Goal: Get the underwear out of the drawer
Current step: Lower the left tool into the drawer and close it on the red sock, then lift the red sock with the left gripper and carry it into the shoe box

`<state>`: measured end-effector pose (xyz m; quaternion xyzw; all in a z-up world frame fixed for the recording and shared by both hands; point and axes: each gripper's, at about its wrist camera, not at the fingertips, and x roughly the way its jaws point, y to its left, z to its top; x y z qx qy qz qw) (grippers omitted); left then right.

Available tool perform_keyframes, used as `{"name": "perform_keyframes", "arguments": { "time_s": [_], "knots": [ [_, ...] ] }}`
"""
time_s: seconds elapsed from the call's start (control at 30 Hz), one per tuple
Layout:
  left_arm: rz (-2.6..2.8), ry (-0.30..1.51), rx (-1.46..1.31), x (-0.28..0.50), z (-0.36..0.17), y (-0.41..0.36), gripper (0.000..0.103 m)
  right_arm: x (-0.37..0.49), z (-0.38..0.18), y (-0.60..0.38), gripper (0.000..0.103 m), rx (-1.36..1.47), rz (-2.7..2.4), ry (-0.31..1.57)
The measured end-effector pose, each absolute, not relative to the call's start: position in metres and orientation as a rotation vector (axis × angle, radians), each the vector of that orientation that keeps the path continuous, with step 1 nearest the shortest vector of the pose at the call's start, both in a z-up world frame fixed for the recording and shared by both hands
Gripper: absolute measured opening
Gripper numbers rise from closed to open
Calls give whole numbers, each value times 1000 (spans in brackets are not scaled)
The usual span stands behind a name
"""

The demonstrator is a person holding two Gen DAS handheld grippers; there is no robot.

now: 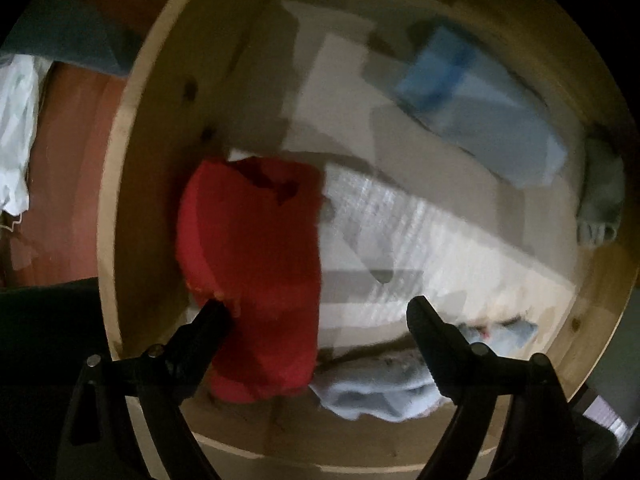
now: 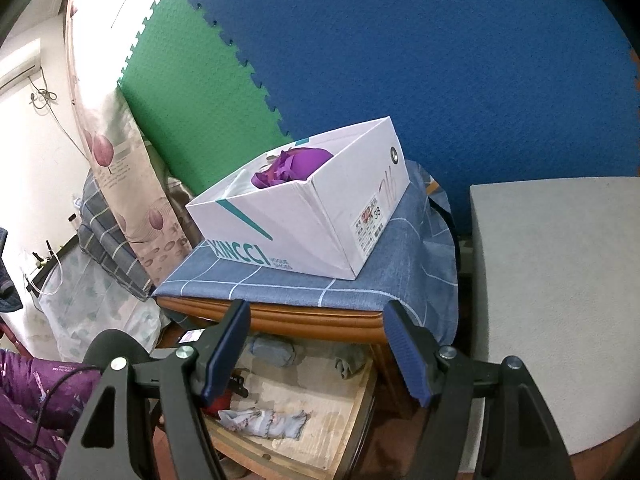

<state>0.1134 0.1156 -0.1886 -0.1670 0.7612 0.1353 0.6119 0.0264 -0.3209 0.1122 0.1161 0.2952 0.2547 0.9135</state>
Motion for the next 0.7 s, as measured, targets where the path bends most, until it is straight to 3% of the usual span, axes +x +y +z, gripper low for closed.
{"name": "perform_keyframes", "arguments": {
  "time_s": [0.1, 0.33, 0.43, 0.5, 0.53, 0.7],
  "knots": [
    [314, 1761, -393, 118, -195, 120, 95, 26, 112, -321, 71, 239, 523, 609],
    [292, 1704, -454, 126, -192, 125, 92, 26, 112, -321, 71, 240, 524, 612],
    [304, 1711, -412, 127, -192, 125, 79, 26, 112, -321, 71, 240, 524, 612],
    [294, 1696, -379, 131, -190, 113, 38, 26, 112, -321, 71, 240, 524, 613],
    [289, 1680, -330, 132, -185, 111, 30, 25, 112, -321, 71, 240, 520, 614],
    [208, 1619, -360, 131, -176, 110, 25, 24, 109, -324, 71, 258, 512, 615]
  ]
}}
